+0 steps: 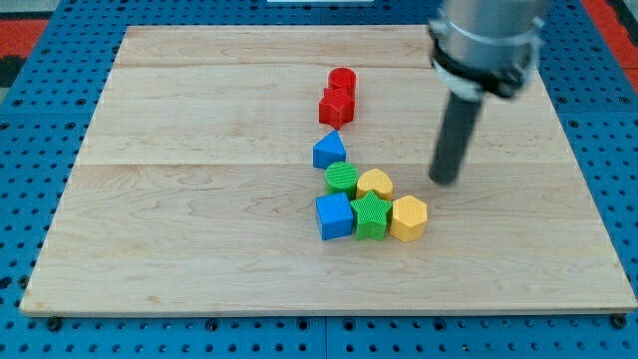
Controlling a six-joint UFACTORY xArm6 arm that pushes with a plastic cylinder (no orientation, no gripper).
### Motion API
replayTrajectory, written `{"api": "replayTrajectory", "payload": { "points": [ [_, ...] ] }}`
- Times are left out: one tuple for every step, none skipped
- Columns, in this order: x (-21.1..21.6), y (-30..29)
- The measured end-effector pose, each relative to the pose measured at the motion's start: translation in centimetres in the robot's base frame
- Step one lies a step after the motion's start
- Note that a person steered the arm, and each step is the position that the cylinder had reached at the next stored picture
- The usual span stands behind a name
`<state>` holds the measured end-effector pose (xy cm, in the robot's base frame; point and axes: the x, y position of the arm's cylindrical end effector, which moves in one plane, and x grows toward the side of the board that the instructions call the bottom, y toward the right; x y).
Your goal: Push the green star to the red star and the red circle
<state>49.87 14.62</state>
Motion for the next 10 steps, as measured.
{"api": "replayTrajectory", "payload": {
  "points": [
    [5.4, -1.1],
    [5.3, -6.8],
    [1.7, -9.0],
    [-2.2, -10.0],
    [-4.5, -13.7],
    [-3.2, -19.7],
    [-3.6, -24.2],
    [-4.2, -19.4],
    [-5.5, -16.7],
    [-7.3, -20.6]
  ]
}}
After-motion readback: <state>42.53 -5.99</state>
